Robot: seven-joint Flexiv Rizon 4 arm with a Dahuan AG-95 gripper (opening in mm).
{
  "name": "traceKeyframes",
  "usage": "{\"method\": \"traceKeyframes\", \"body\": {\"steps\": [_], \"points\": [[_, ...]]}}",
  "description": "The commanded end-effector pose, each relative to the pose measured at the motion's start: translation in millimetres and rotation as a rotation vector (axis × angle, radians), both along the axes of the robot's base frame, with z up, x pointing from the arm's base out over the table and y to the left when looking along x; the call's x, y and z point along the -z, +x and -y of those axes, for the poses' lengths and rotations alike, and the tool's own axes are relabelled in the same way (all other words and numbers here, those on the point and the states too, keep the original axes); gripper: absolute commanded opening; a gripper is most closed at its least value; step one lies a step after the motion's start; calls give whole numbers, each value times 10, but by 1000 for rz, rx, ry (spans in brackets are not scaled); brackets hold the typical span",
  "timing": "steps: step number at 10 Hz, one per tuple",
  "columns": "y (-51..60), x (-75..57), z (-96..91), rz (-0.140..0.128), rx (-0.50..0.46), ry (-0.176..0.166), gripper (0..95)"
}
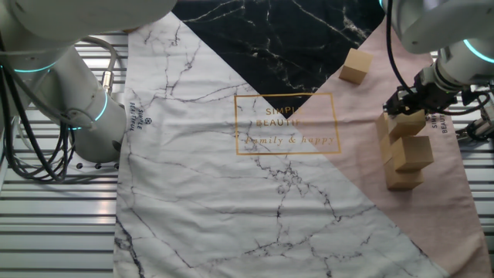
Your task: Stack the blocks into a pyramid shape
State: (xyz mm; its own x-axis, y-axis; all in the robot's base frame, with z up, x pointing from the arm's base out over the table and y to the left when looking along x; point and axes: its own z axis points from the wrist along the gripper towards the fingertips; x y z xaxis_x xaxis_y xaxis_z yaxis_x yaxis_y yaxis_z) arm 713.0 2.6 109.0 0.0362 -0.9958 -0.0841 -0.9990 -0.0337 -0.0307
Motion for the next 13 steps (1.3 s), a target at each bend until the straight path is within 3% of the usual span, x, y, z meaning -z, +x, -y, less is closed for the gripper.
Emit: {"method": "traceKeyframes", "body": {"steps": [1, 13], "points": [[2, 18, 10, 4, -26, -10, 0], [123, 26, 125, 2, -38, -22, 0]]}}
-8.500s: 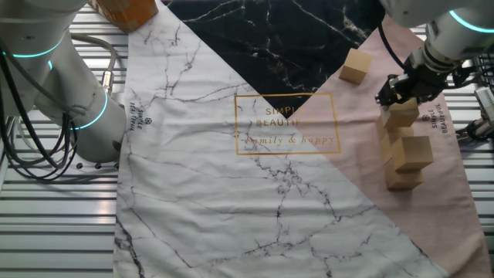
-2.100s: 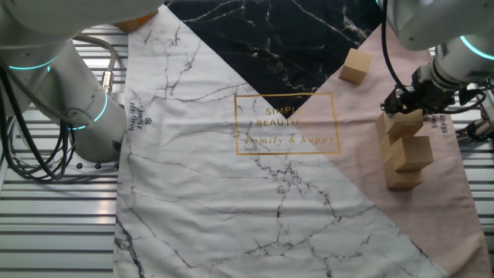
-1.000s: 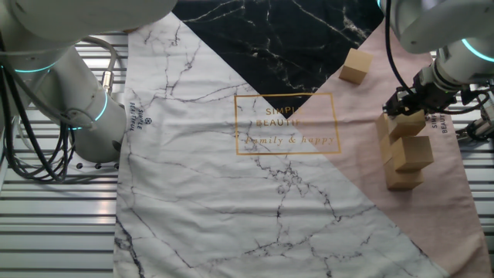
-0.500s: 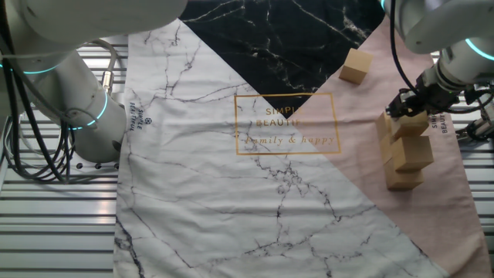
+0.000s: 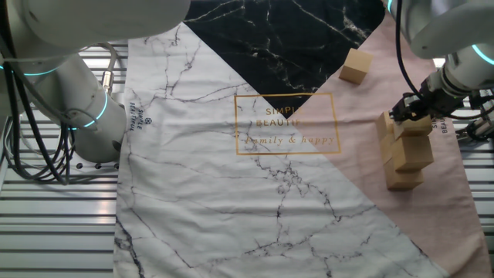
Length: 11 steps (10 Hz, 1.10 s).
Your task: Stack the blocks into a pyramid shape
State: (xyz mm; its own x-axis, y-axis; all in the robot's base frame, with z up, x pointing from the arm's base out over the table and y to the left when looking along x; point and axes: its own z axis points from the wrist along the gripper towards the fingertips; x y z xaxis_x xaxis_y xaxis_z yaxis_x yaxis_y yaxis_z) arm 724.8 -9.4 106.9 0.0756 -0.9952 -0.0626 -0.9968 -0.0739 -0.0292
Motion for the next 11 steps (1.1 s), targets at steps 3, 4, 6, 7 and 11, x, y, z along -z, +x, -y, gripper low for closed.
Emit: {"method": "traceKeyframes", "body": {"steps": [3, 4, 6, 7, 11], "points": [[5, 11, 14, 0, 14, 3, 0], [5, 11, 15, -1, 18, 3, 0], [5, 16, 16, -2, 23, 5, 0], [4, 29, 20, -2, 24, 5, 0], [0, 64, 28, -4, 23, 8, 0]]}}
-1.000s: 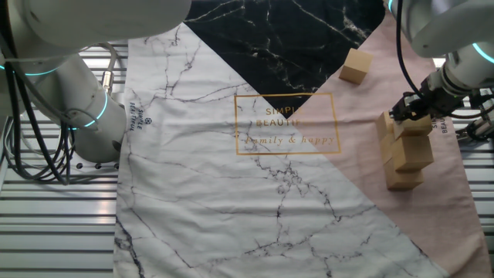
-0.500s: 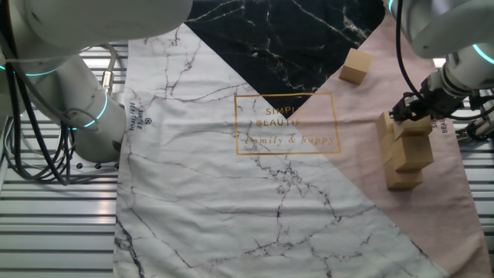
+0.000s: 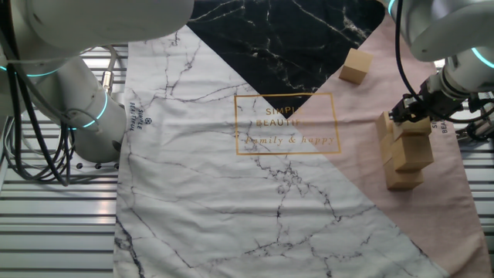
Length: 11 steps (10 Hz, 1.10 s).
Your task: Stack the blocks into a pyramid shape
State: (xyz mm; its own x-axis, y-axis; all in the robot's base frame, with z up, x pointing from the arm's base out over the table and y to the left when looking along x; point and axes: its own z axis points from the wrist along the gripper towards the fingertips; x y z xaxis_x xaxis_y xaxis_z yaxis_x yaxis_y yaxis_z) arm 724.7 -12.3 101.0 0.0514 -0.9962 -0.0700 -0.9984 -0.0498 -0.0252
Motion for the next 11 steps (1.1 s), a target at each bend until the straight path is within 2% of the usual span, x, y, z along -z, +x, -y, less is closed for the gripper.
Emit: {"method": "traceKeyframes", "body": {"steps": [1, 11], "points": [[1, 11, 1, 1, -5, 0, 0], [-54, 50, 31, -1, 1, 5, 0]]}}
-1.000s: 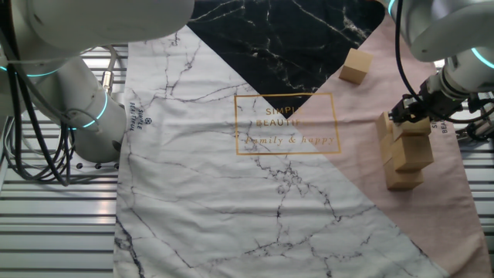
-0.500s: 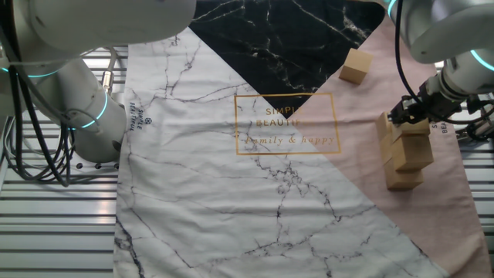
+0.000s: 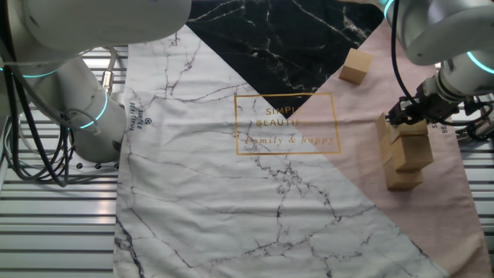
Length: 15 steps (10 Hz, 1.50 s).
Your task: Stack the blocks into a pyramid shape
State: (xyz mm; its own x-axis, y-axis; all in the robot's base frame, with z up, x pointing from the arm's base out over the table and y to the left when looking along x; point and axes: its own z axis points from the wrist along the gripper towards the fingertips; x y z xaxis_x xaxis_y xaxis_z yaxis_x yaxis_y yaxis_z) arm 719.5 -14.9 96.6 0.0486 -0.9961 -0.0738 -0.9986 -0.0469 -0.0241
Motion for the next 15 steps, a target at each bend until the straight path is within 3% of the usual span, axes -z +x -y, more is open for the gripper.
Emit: {"method": "traceKeyframes", "body": {"steps": [1, 15], "points": [[-3, 0, 4, -1, 1, 1, 0], [-20, 9, 6, 6, 8, 12, 0]]}}
